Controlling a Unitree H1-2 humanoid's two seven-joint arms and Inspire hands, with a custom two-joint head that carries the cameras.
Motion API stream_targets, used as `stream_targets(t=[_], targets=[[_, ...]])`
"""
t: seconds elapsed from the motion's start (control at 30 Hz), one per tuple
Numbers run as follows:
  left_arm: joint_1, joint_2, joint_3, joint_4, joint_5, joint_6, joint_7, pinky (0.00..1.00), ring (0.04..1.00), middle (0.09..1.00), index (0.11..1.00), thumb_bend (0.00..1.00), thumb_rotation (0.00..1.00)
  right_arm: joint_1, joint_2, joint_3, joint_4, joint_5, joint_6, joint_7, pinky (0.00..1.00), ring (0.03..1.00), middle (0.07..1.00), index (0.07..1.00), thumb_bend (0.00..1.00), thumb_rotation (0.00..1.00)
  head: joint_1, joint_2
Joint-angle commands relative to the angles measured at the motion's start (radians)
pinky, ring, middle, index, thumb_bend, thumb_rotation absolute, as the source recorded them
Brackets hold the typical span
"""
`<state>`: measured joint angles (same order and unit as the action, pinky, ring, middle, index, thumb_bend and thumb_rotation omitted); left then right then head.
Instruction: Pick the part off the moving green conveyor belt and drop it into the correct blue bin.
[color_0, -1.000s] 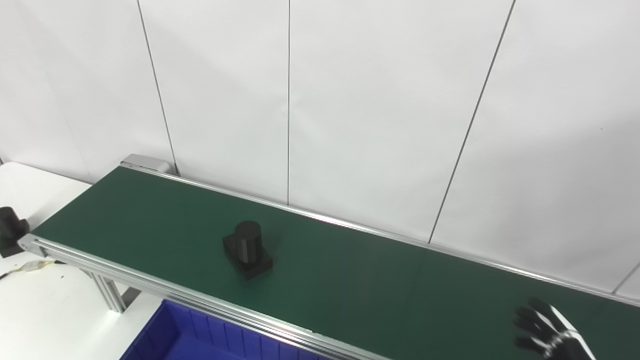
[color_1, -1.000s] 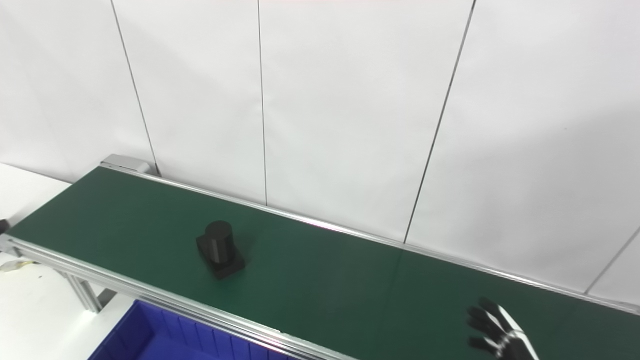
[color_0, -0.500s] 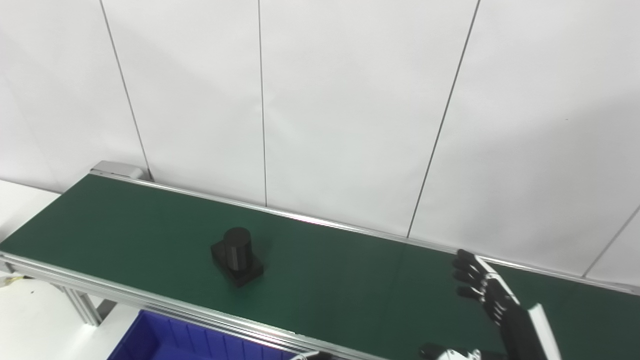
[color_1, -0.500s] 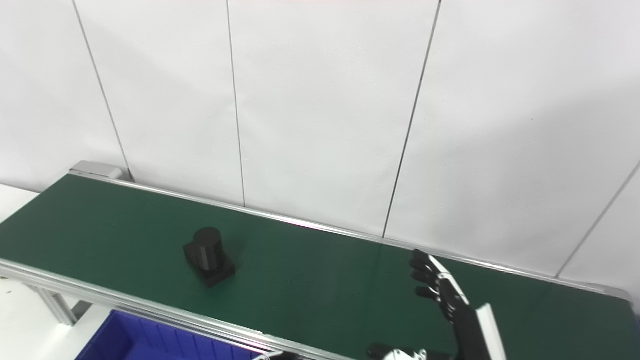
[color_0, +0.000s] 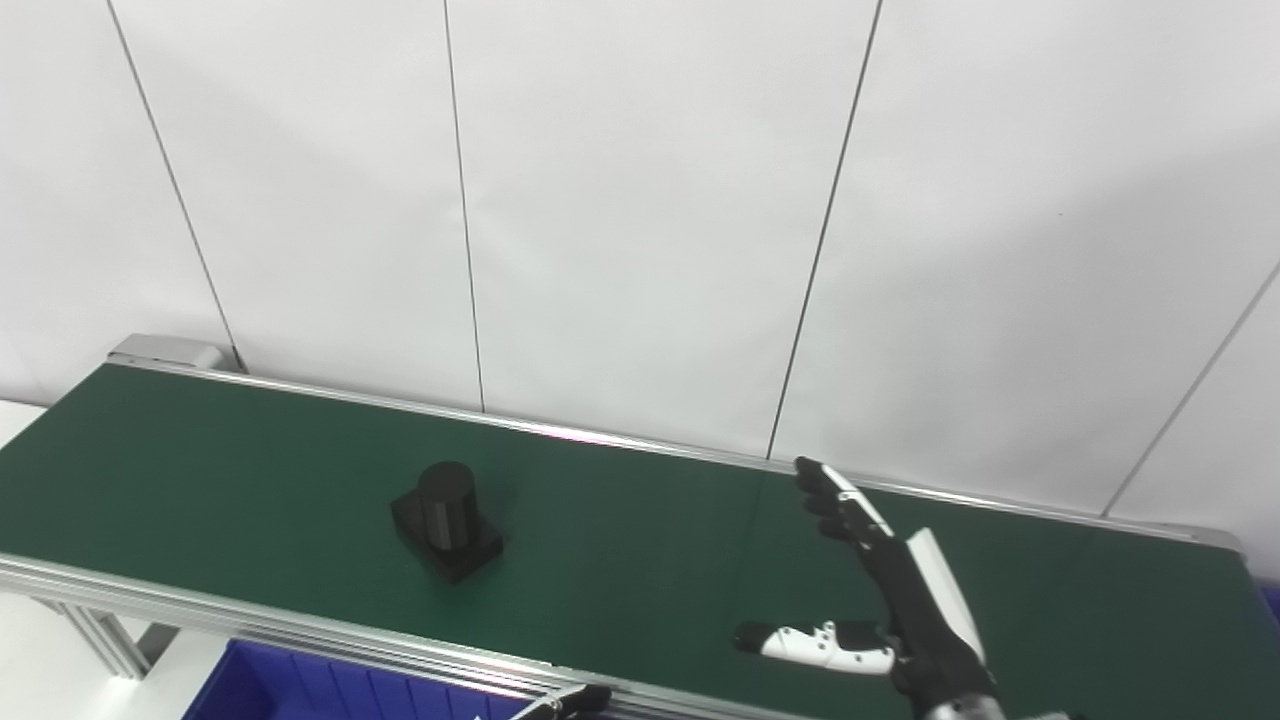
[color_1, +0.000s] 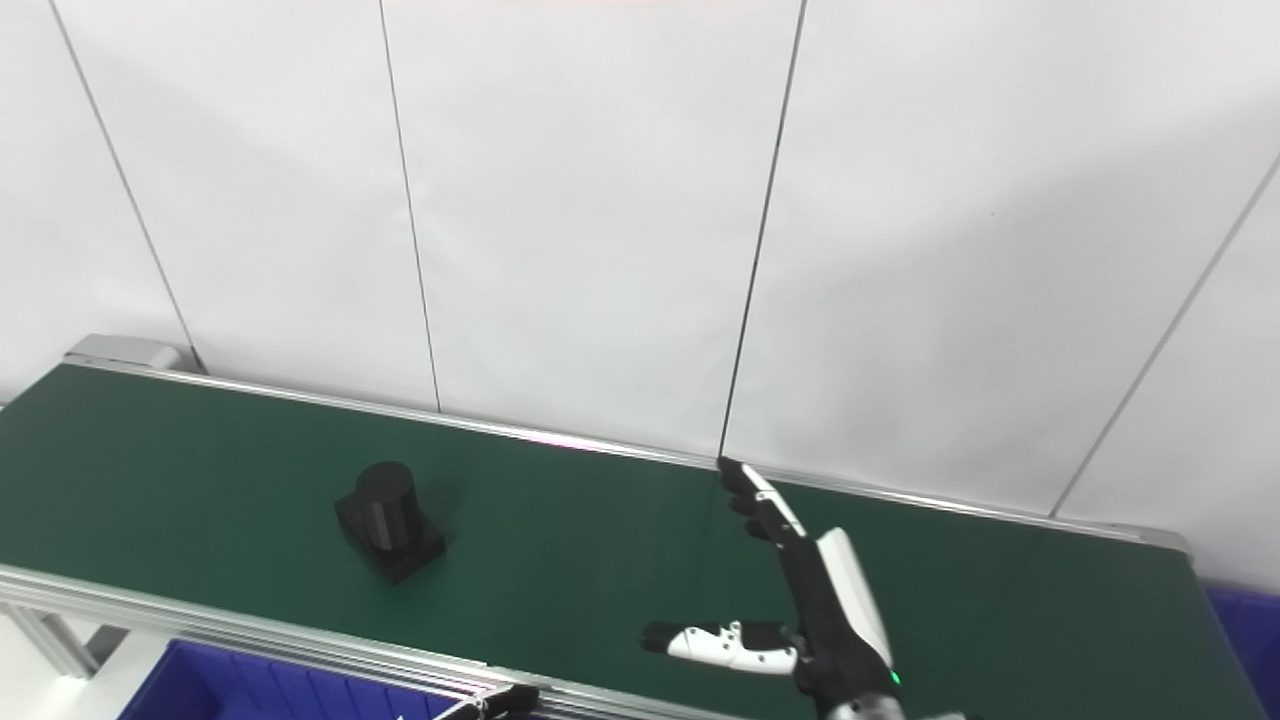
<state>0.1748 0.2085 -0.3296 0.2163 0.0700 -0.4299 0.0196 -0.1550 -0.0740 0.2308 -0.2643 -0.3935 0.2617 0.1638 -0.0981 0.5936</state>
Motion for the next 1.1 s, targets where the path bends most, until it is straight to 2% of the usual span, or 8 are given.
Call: stream_targets(t=[0.0, 0.17, 0.3, 0.47, 0.63, 0.73, 0.9, 1.07], targets=[[0.001, 0.006, 0.015, -0.037, -0.008, -0.04, -0.012, 0.68, 0.8, 0.835, 0.826, 0.87, 0.18, -0.055, 0.017, 0.008, -0.004, -0.018, 0.011, -0.01, 0.82, 0.87, 0.888, 0.904, 0.83, 0.27, 0.0, 0.001], [0.012, 0.011, 0.028, -0.06, 0.0, -0.04, -0.03, 0.67, 0.792, 0.825, 0.815, 0.88, 0.19, -0.1, 0.031, 0.02, 0.057, -0.037, 0.0, -0.024, 0.79, 0.841, 0.868, 0.895, 0.84, 0.26, 0.007, 0.01], [0.036, 0.018, 0.039, -0.103, -0.023, -0.039, -0.064, 0.67, 0.783, 0.817, 0.802, 0.9, 0.16, -0.127, 0.037, 0.03, 0.089, -0.045, 0.005, -0.025, 0.77, 0.839, 0.87, 0.896, 0.86, 0.3, 0.015, 0.018], [0.083, 0.037, 0.064, -0.186, -0.106, -0.039, -0.143, 0.67, 0.764, 0.818, 0.81, 0.9, 0.15, -0.146, 0.048, 0.039, 0.119, -0.044, 0.018, -0.019, 0.77, 0.835, 0.868, 0.896, 0.86, 0.31, 0.016, 0.03], [0.138, 0.055, 0.096, -0.236, -0.189, -0.039, -0.219, 0.7, 0.786, 0.826, 0.821, 0.9, 0.11, -0.158, 0.049, 0.052, 0.137, -0.048, 0.008, -0.015, 0.75, 0.815, 0.857, 0.895, 0.85, 0.3, 0.021, 0.035], [0.151, 0.025, 0.119, -0.225, -0.205, -0.039, -0.241, 0.7, 0.794, 0.828, 0.825, 0.89, 0.11, -0.167, 0.046, 0.06, 0.151, -0.05, 0.011, -0.009, 0.74, 0.816, 0.861, 0.898, 0.85, 0.32, 0.037, 0.034], [0.152, -0.033, 0.146, -0.213, -0.168, -0.04, -0.258, 0.65, 0.74, 0.782, 0.785, 0.89, 0.08, -0.19, 0.045, 0.07, 0.18, -0.054, 0.018, 0.003, 0.75, 0.814, 0.855, 0.901, 0.85, 0.31, 0.064, 0.032], [0.164, -0.061, 0.168, -0.225, -0.165, -0.04, -0.276, 0.62, 0.711, 0.752, 0.752, 0.92, 0.09, -0.216, 0.057, 0.086, 0.22, -0.059, 0.035, 0.011, 0.75, 0.822, 0.865, 0.905, 0.85, 0.31, 0.073, 0.04]])
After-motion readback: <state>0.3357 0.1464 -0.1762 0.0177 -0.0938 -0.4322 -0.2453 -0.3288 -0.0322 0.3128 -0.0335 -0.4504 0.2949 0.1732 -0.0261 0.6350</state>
